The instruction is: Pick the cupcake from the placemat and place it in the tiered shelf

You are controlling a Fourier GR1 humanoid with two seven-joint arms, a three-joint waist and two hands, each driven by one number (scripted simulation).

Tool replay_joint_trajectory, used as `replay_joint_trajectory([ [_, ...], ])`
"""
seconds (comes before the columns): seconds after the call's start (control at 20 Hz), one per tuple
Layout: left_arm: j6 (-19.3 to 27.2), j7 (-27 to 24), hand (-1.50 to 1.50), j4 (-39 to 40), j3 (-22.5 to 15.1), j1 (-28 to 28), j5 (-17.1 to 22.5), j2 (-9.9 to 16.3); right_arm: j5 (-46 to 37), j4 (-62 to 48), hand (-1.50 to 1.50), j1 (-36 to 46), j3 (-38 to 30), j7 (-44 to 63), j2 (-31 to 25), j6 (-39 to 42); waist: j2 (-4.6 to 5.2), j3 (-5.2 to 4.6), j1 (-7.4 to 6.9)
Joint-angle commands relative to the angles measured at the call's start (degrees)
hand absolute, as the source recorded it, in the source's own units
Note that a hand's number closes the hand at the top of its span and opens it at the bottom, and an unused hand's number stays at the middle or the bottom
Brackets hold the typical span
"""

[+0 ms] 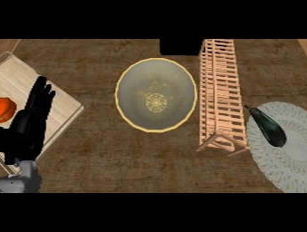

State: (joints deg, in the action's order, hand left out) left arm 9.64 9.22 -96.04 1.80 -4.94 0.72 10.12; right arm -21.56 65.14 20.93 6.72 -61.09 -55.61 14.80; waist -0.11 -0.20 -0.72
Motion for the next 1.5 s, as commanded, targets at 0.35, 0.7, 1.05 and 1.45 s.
replay_joint_trajectory([
  [0.35,-1.07,1.13,0.0,0.17,0.38,-1.82,0.71,0.53,19.56,-2.08,1.5,13.04,1.27,6.6,-3.93,22.84,0.41,0.11,-1.48],
  [0.7,-0.95,2.49,0.0,-0.8,-0.43,-2.55,0.52,-0.26,20.58,-7.77,1.5,20.52,6.11,12.79,3.58,20.57,0.52,0.21,-1.56],
  [1.05,-2.63,-0.12,0.0,1.73,1.14,-1.94,1.05,0.77,19.19,-15.15,1.5,27.19,8.27,15.33,12.04,17.77,0.75,0.23,-1.58],
  [1.45,0.0,1.22,0.0,-0.06,-0.95,-1.95,-1.63,-1.8,14.8,-22.22,1.5,30.84,9.68,12.74,21.04,11.96,0.64,0.25,-0.97],
])
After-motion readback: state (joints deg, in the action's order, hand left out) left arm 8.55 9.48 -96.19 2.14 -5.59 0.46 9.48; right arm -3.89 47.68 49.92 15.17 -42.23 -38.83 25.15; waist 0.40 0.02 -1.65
